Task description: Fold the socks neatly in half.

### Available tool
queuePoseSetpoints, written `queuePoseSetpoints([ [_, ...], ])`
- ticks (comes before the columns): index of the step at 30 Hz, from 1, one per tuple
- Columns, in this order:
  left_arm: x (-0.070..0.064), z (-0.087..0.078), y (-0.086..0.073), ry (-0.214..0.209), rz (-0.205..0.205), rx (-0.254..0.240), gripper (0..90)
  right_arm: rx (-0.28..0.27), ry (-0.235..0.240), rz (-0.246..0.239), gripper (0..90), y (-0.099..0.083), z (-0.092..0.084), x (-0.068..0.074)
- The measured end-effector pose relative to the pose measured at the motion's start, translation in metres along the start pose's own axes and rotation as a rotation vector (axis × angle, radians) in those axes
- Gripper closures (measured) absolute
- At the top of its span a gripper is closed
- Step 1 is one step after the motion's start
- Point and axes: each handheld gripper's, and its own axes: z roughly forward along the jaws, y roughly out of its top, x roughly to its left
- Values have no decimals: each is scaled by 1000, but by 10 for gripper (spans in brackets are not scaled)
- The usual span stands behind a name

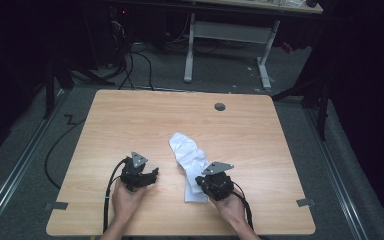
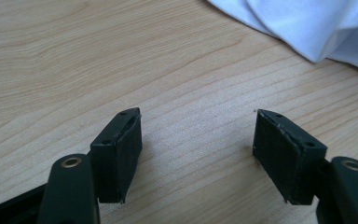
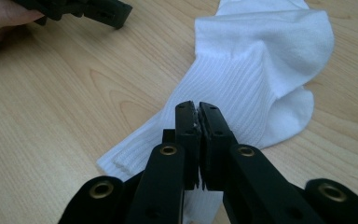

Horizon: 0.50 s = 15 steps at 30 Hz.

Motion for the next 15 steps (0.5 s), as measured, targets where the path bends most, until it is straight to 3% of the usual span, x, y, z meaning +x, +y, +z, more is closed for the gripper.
queuePoseSetpoints([
  [7, 0, 0, 0, -1, 2, 0, 337, -41, -10, 3, 869, -6, -7, 10],
  [15, 0, 0, 0, -3, 3, -1, 340, 8, -2, -20, 849, -9, 9, 19],
])
